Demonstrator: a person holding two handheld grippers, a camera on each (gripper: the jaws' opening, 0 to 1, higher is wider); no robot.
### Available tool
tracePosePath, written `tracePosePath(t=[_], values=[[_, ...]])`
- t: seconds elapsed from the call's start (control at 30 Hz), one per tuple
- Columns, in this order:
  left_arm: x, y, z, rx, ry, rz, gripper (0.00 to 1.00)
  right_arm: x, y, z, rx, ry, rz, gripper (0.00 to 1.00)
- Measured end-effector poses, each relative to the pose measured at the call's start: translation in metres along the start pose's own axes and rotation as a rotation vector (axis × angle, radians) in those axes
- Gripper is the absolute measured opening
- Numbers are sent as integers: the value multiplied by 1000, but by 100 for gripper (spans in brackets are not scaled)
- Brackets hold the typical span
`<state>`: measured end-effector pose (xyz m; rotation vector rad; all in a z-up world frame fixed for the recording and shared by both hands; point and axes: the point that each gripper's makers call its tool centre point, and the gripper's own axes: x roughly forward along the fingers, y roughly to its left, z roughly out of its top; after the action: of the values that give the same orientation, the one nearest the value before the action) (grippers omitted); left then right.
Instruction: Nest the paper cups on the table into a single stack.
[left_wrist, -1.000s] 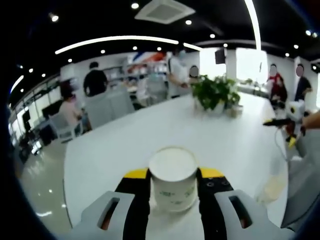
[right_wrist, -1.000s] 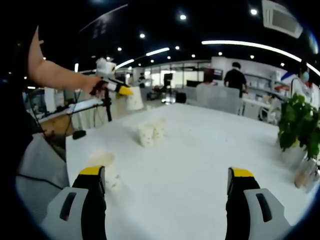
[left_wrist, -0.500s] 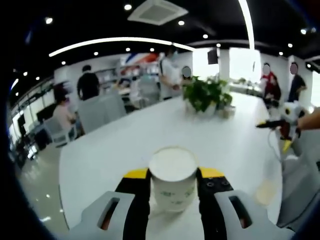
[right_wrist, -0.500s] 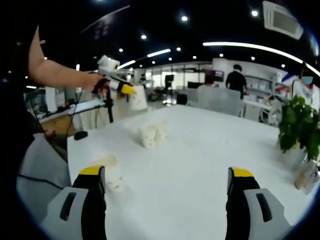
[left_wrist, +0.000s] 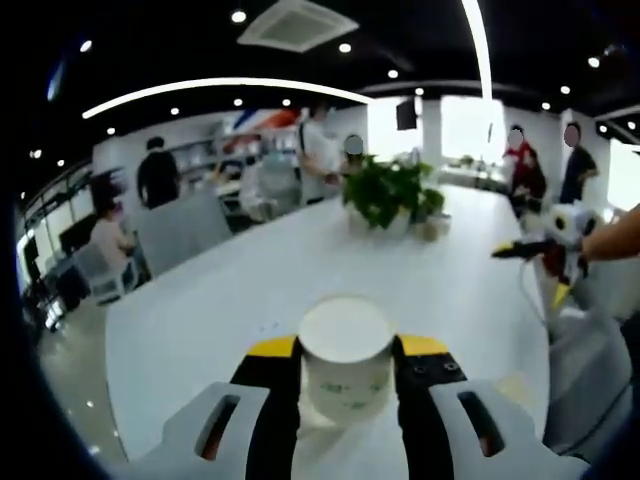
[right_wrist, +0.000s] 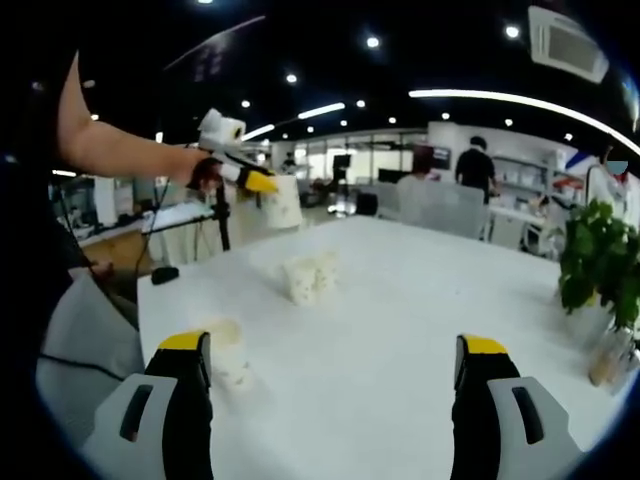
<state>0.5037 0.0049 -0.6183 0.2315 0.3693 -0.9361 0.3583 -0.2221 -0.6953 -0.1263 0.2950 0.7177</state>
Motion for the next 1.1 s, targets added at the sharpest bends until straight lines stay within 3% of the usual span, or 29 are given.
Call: tracePosePath(t=[0.5,1.1], values=[[10,-37,8,32,8,-87,34,0,5,2,-5,-5,11,100],[1,-76,32,70,-18,-171,34,7,16,15,-26,-22,41,100]])
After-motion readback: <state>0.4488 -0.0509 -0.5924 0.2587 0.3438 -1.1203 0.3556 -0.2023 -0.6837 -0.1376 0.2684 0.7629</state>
